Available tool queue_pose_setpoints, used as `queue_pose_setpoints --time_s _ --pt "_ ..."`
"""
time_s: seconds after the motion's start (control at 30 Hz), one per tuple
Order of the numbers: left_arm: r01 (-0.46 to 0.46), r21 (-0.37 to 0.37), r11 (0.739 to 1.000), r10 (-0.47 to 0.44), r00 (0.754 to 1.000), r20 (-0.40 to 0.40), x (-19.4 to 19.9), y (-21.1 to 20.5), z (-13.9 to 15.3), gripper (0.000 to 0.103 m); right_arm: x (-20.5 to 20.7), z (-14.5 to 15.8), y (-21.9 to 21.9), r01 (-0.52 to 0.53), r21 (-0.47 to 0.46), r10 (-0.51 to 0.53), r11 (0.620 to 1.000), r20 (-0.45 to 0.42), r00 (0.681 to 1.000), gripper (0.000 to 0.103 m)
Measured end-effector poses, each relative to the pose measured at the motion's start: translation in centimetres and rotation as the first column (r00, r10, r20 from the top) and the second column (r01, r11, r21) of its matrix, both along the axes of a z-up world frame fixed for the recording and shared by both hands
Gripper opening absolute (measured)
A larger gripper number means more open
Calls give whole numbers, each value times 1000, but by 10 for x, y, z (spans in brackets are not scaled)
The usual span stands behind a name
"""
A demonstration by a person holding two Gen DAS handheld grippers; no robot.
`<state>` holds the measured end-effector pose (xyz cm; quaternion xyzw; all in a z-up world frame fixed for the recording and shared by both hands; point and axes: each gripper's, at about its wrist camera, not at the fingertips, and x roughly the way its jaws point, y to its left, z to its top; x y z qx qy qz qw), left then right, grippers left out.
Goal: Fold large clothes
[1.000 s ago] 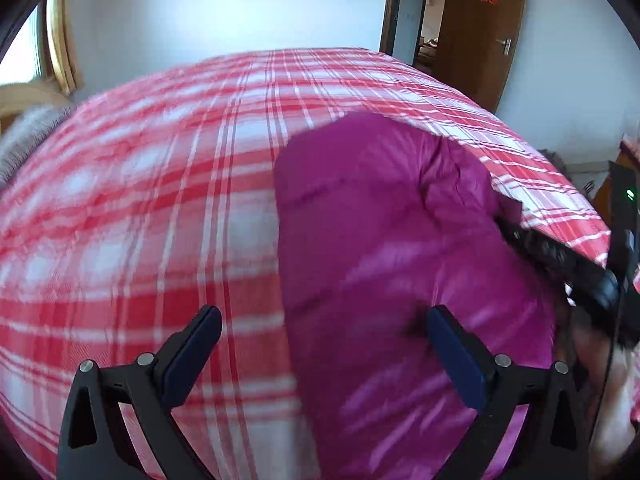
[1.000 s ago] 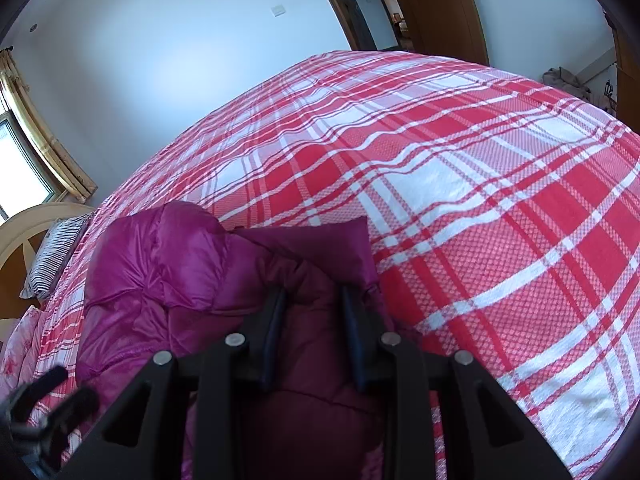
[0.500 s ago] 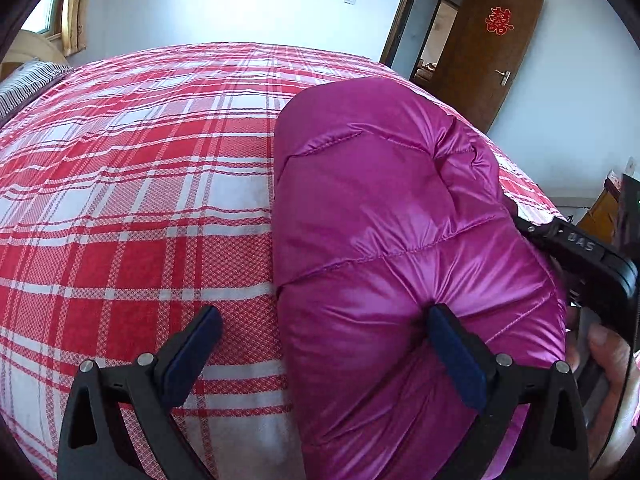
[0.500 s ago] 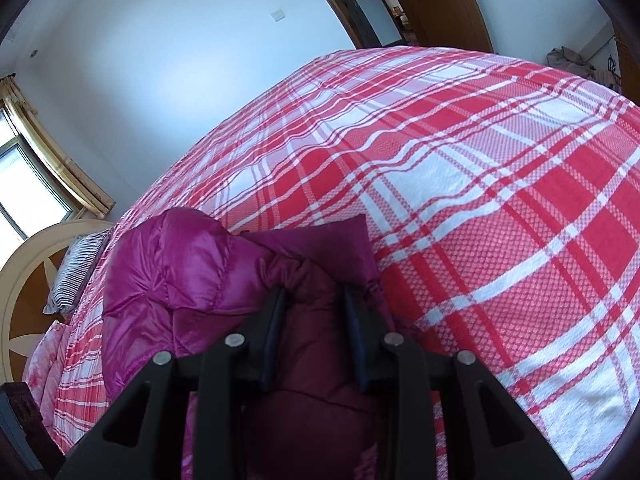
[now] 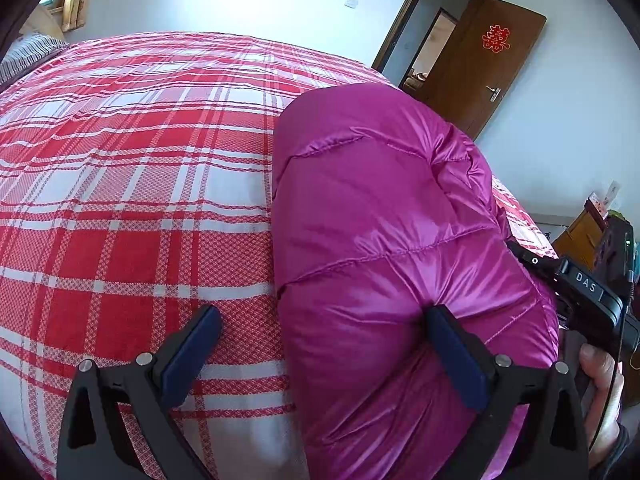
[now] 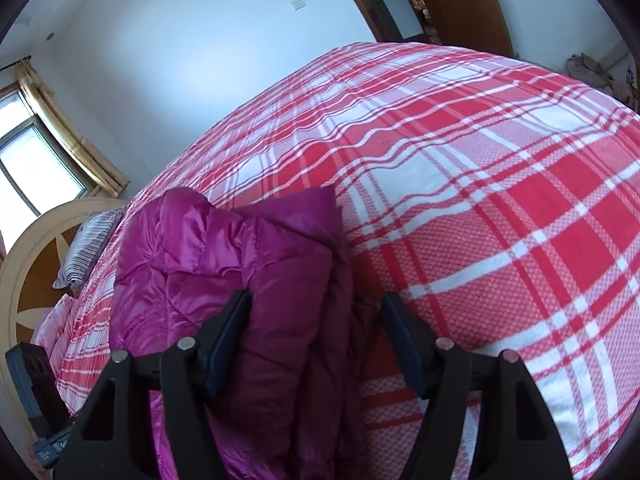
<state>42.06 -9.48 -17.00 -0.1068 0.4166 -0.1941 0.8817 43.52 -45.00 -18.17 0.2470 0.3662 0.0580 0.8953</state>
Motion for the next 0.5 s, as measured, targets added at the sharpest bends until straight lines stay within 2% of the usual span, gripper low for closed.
queue_pose_setpoints --time_s 0.1,0.17,0.2,0.27,0.3,0.37,0.4,0.47,0.5 --pt "41 -41 998 -41 999 9 -2 0 1 102 2 -4 -2 -19 27 19 999 -5 1000 61" --pt "83 -75 994 -82 996 18 -4 -2 3 102 4 -6 0 -71 56 71 996 3 997 48" --pt "98 -77 992 -96 995 19 -5 -4 3 100 5 -8 0 -89 71 89 994 3 996 47" --pt "146 -92 985 -145 989 24 -9 -9 4 75 8 -11 -2 -106 102 107 989 -4 994 42" --pt "154 -72 985 -152 988 37 -12 -13 7 72 8 -12 -3 -113 115 115 987 -4 993 39" --pt "158 -29 987 -156 985 69 -21 -18 15 57 7 -11 -1 -135 122 136 983 1 991 25" --pt "149 -2 989 -148 986 78 -27 -20 20 54 3 -8 2 -140 105 139 985 11 990 23" --pt "140 6 990 -140 987 84 -36 -17 30 43 -6 2 12 -149 37 147 988 38 988 19" --pt "141 12 990 -141 985 97 -42 -15 35 41 -11 6 15 -150 20 149 988 49 988 19"
